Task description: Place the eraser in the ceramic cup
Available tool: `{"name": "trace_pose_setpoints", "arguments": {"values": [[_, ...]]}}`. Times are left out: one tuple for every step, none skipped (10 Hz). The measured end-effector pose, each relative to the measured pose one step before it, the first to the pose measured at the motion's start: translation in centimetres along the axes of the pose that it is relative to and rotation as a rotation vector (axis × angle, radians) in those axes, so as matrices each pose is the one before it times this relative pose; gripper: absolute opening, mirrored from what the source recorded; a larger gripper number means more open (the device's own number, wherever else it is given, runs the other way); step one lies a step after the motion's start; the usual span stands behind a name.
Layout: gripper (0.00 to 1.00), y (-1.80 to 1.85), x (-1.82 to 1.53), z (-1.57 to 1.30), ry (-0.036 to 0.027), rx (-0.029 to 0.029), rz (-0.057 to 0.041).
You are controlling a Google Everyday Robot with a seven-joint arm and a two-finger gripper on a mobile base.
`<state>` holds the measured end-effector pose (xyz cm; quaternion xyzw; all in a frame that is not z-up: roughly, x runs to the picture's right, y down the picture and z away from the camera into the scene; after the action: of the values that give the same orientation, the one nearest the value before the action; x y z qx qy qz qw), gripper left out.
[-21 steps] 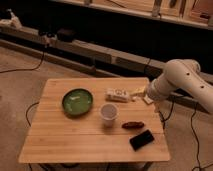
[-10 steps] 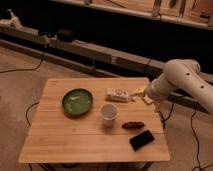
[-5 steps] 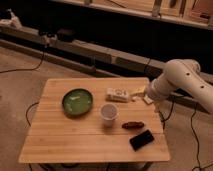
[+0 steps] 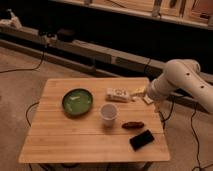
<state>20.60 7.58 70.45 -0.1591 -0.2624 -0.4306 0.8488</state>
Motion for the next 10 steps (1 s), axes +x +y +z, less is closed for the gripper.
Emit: {"name": "trace_pose_setpoints", "arguments": {"values": [[0.8, -0.004, -0.001, 0.0, -0.00002, 0.00003, -0.00006], [0.8, 0.004, -0.002, -0.001, -0.00002, -0.00002, 0.00003], [0.8, -0.006, -0.005, -0.001, -0.0002, 0.00021, 0.00004], [0.8, -0.014, -0.011, 0.002, -0.00045, 0.00041, 0.00014], [0.8, 0.025, 0.02, 0.0, 0.00083, -0.00083, -0.00028], [0.8, -0.005, -0.002, 0.013, 0.00021, -0.00055, -0.00041], [0.8, -0.028, 0.059, -0.085, 0.00525, -0.00448, 0.0016], [0.8, 0.145, 0.207, -0.242, 0.01367, -0.01377, 0.01356], [0.8, 0.187, 0.286, -0.392, 0.01883, -0.01398, 0.02388], [0.8, 0.41, 0.386, -0.684, 0.02831, -0.01388, 0.05121]]}}
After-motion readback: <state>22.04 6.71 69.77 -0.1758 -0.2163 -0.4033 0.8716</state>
